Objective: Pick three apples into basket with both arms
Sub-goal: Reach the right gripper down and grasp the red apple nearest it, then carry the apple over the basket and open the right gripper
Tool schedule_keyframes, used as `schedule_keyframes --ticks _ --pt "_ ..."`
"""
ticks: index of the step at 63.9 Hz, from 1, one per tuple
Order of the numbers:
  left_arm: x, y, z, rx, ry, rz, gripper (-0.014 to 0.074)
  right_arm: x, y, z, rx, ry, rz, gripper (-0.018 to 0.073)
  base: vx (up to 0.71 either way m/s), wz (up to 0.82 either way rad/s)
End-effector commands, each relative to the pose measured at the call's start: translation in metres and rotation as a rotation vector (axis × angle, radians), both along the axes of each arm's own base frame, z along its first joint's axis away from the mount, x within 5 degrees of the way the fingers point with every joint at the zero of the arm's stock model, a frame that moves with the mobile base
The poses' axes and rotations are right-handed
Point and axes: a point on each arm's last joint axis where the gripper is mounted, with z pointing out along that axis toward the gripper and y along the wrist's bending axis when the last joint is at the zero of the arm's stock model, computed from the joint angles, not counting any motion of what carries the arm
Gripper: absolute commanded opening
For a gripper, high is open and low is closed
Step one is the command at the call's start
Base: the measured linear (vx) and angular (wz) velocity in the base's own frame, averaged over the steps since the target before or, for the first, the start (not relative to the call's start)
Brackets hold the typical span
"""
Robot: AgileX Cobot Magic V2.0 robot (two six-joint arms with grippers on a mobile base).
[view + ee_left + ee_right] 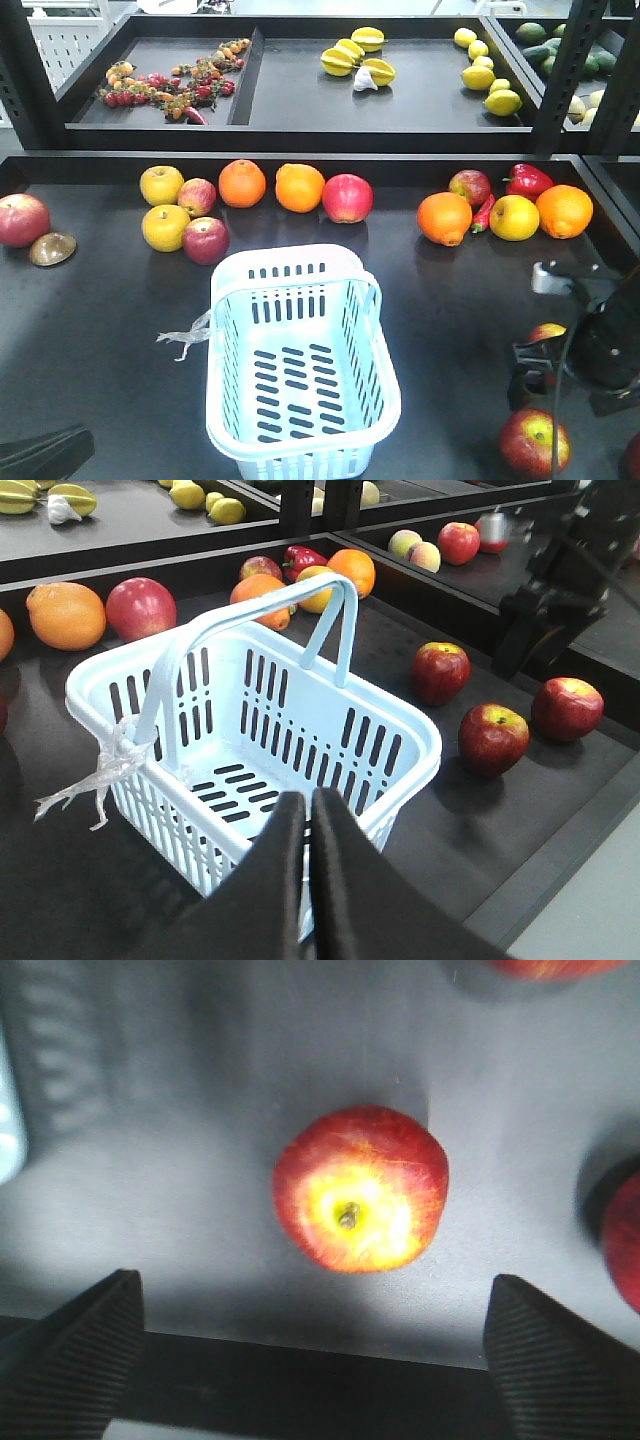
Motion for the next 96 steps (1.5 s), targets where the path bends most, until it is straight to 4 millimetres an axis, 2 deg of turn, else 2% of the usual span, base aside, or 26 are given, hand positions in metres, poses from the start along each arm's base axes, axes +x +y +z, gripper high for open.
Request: schedule_keyframes --ticks 1,31,52,63,70,75,81,87,96 --pt "0.003 0.001 0.011 -0.047 -0.027 0.033 -0.0006 0.01 0.0 0.001 0.004 -0.036 -0.005 0.0645 0.0 0.0" --pt "0.003 0.001 0.011 -0.047 -0.027 0.033 -0.0006 0.024 -0.001 -0.049 -0.005 0.061 -0.024 0.0633 0.0 0.0" --pt "0.003 0.001 0.011 -0.047 -0.027 0.033 -0.0006 0.026 -0.003 -0.074 -0.03 0.129 -0.02 0.0605 0.0 0.0" --pt "0.003 0.001 0.011 -0.047 -0.027 0.033 -0.0006 0.026 -0.005 -0.077 -0.045 0.127 -0.005 0.0545 0.0 0.0" --pt "0.003 0.001 0.011 -0.047 -0.027 0.033 -0.0006 0.026 -0.004 -0.077 -0.04 0.126 0.004 0.0441 0.0 0.0" --pt "0.003 0.001 0.011 -0.047 -0.027 0.033 -0.0006 0.026 -0.004 -0.073 -0.037 0.119 0.013 0.0337 0.0 0.0" --pt "0.003 0.001 0.011 -0.047 -0.027 0.033 -0.0006 0.025 -0.004 -0.059 -0.034 0.084 0.029 0.0207 0.0 0.0" --pt "0.003 0.001 0.011 -0.047 -0.027 0.033 -0.0006 0.021 -0.003 -0.03 -0.026 0.001 0.053 0.009 0.0 0.0" --pt "0.003 0.001 0.011 -0.047 -0.027 0.033 -0.0006 0.004 0.004 0.025 0.044 -0.148 0.066 -0.0013 0.0 0.0"
